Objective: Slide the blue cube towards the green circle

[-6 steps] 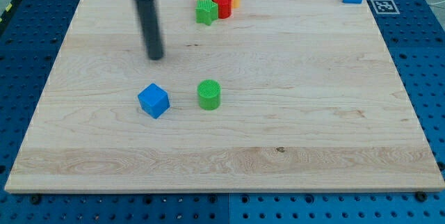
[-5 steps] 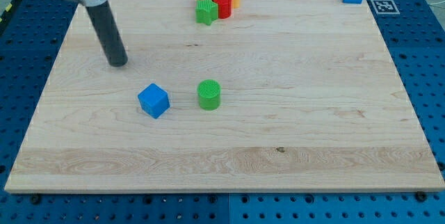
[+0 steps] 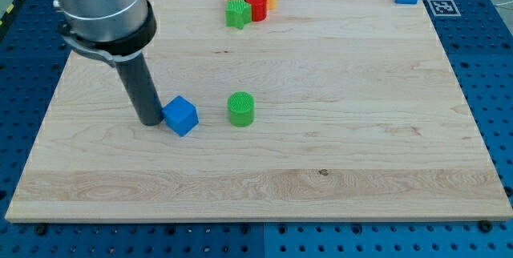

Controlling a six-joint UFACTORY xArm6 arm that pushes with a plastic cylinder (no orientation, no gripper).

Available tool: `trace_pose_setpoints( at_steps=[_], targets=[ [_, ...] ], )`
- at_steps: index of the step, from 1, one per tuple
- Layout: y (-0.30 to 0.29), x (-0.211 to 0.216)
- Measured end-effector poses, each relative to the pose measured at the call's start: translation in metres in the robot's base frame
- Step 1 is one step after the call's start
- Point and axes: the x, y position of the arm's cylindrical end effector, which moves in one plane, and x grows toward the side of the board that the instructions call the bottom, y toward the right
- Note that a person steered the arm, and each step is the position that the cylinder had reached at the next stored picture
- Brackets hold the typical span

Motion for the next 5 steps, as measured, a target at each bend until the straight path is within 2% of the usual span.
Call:
trace_pose_setpoints(
  at_steps=[2, 4, 5],
  targets=[
    [0.003, 0.022],
    [0.05, 0.022],
    [0.059, 0.008]
  ],
)
